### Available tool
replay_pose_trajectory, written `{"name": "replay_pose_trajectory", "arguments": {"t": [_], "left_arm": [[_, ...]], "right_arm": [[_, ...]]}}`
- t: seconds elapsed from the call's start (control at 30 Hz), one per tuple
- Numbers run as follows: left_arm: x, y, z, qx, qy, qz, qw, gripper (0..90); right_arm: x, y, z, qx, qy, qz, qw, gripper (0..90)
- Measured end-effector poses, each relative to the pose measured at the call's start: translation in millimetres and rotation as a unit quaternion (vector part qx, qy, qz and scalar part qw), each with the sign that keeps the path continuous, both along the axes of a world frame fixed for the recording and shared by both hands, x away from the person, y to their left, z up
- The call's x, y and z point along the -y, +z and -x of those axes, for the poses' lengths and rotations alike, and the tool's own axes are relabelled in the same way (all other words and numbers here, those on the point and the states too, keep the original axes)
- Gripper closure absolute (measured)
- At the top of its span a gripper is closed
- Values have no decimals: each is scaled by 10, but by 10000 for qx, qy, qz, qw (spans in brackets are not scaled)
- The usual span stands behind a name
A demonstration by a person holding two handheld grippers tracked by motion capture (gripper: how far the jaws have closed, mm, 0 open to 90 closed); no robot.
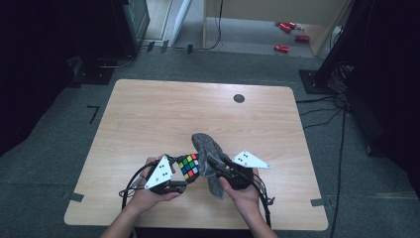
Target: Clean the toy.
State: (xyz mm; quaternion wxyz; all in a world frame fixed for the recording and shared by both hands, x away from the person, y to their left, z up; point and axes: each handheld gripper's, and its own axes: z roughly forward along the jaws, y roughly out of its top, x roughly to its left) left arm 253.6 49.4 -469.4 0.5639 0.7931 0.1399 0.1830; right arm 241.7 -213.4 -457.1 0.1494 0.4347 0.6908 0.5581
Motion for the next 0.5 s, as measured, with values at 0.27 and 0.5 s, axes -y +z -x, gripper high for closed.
{"name": "replay_pose_trajectory", "arguments": {"t": [0.27,0.5], "left_arm": [[-2,-33,-19,-11,31,-125,9999,352],[46,-40,13,54,-18,-252,9997,352]], "right_arm": [[49,115,35,151,25,-109,9998,692],[-145,153,136,318,385,-73,9987,683]]}}
